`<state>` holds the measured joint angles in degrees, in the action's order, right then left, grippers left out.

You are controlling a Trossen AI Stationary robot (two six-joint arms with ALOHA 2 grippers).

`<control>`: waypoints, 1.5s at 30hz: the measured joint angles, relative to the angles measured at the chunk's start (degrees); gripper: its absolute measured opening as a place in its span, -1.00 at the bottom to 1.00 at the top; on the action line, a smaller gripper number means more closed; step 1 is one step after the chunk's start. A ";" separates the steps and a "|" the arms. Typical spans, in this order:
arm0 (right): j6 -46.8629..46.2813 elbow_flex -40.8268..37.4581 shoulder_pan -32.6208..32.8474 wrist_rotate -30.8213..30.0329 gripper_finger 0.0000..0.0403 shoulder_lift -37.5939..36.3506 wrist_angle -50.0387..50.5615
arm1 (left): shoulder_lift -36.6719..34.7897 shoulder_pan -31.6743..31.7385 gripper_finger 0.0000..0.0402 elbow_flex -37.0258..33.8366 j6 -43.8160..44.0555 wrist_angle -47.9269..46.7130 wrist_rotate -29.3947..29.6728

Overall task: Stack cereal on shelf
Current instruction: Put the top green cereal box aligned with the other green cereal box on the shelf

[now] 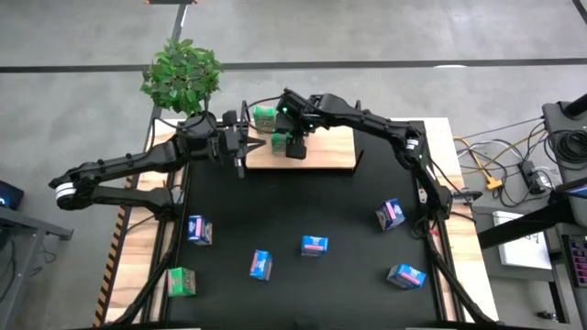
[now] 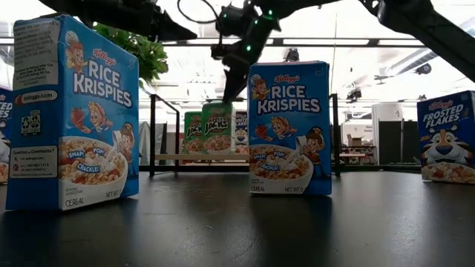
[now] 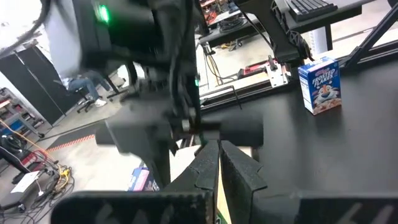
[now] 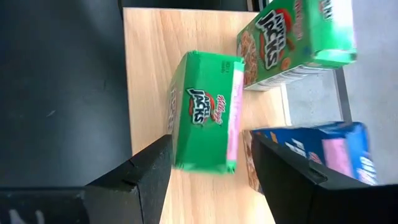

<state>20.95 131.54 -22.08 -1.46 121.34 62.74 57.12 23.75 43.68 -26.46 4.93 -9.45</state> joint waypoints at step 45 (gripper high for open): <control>7.49 -15.12 0.02 2.94 -0.94 -1.80 -21.25 | -1.02 -0.02 -1.00 0.00 -1.57 -0.83 0.02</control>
<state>28.44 116.43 -22.06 1.48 119.54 41.49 56.10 23.73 43.68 -28.03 4.10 -9.43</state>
